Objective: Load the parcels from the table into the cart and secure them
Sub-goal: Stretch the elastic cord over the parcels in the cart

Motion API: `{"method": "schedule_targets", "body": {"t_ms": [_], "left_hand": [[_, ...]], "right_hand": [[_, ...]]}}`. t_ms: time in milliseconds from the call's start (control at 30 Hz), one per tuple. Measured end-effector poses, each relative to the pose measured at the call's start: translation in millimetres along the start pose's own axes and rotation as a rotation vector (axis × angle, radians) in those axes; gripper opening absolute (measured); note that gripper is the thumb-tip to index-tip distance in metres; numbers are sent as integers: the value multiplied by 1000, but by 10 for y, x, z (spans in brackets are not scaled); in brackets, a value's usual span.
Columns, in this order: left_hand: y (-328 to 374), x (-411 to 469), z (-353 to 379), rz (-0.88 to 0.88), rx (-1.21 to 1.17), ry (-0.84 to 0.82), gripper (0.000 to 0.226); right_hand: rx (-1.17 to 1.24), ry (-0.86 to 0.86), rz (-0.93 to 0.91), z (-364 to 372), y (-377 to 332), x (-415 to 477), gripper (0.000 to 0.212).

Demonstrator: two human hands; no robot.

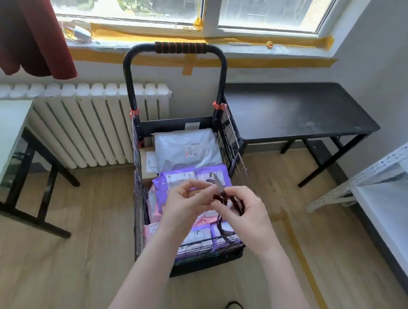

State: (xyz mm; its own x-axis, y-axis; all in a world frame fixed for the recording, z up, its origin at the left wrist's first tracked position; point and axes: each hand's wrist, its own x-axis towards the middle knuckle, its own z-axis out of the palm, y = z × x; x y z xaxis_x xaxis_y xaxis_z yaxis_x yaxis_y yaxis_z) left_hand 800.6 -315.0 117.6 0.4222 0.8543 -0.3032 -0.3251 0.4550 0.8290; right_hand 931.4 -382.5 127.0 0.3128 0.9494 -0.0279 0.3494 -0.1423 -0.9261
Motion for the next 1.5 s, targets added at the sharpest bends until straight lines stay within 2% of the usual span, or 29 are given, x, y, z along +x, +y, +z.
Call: {"method": "schedule_targets", "body": {"t_ms": [100,200,233,367,433,467,700,800,867,900,967,1033,1200,1300,1433,1500], "left_hand": [[-227,104,381,15,17,59,23],[-444,241,739,14,32,103,25],[-510,289,851,2,1,117,24],[-758,466,1219,-91,-337,147,27],[-869,558,1344,-130,-422,174,15],[-910,599,1396,-146,-414,195,7],[-983,1055,1456,-234,-226,313,30],[-1015,1359,1417,-291,-260,251,39],[-1059,1572,1367,-325,-198,184,49],[-1073,1663,1344,-350,-159,156,49],[-1048,1810,1323,-384,-107,145,31],[-1021,1981,1293,-377,-100,189,20],[-997,2348,1125,-277,106,264,41],[-945,2555,1010,-262,92,309,64],[-986,2869,781,-248,0,385,41],[-1026,2993,659,-249,-87,386,38]], "right_hand": [[-67,-26,-36,-406,226,74,14],[-13,-32,-18,-809,470,209,1],[34,-32,3,-933,544,256,5],[220,-25,64,-1334,769,426,15],[263,-50,85,-1445,849,512,18],[280,-67,97,-1477,883,561,19],[476,-142,212,-1421,983,1003,28],[486,-234,272,-1327,1038,1202,29],[473,-276,330,-1287,1066,1335,29],[464,-290,359,-1267,1085,1396,29],[427,-306,393,-1235,1140,1518,28],[391,-310,404,-1195,1186,1650,28],[345,-220,431,-1092,1290,1971,22],[324,-112,411,-1029,1372,2136,15],[397,-3,494,-963,1592,2380,13],[495,27,537,-943,1703,2502,13]]}}
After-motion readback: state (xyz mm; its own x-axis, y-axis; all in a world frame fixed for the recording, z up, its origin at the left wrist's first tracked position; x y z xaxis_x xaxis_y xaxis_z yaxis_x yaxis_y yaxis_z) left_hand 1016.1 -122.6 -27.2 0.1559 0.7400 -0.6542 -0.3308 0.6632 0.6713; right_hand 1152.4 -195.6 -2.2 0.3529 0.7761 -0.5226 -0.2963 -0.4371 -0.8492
